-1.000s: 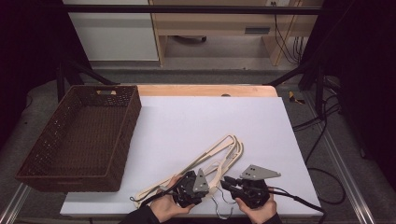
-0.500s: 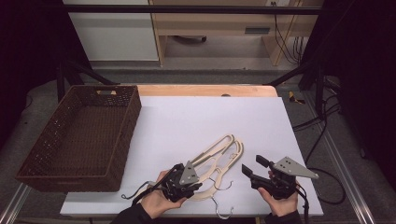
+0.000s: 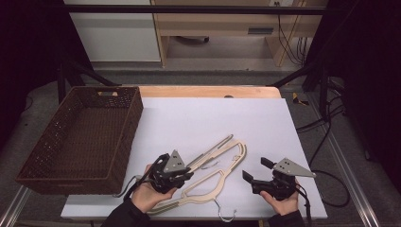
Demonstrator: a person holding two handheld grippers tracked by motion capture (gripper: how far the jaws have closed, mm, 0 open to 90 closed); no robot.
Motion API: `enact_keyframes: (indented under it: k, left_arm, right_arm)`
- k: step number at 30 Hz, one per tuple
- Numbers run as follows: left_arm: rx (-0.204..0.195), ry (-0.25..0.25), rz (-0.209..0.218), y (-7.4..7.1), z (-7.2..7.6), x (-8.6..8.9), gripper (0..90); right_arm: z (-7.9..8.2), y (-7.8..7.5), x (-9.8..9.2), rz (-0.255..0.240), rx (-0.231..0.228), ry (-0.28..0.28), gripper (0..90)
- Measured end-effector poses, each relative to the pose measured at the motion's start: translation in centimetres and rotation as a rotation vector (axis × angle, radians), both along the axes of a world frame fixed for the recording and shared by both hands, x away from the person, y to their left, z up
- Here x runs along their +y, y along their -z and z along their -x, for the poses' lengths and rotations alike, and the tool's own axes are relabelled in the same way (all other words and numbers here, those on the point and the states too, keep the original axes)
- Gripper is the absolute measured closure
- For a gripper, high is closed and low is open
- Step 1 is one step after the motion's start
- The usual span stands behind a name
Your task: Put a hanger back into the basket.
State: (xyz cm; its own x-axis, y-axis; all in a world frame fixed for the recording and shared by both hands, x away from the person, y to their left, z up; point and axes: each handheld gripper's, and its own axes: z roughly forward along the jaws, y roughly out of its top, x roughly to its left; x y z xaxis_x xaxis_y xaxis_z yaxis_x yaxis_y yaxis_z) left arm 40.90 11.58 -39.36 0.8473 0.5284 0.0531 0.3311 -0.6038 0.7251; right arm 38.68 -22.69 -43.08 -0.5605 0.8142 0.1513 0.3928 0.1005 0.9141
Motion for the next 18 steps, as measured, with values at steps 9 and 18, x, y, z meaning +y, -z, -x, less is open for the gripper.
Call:
enact_keyframes:
  k: [9, 18]
  left_arm:
    - [-0.011, -0.098, 0.042, -0.9, -1.9, 2.7, 84.2]
    - [-0.004, -0.134, 0.078, -0.9, -2.9, 4.1, 86.0]
  right_arm:
    - [-0.2, 0.2, 0.0, 0.012, 0.001, -0.004, 10.5]
    - [-0.2, 0.2, -0.2, 0.013, 0.005, -0.004, 10.3]
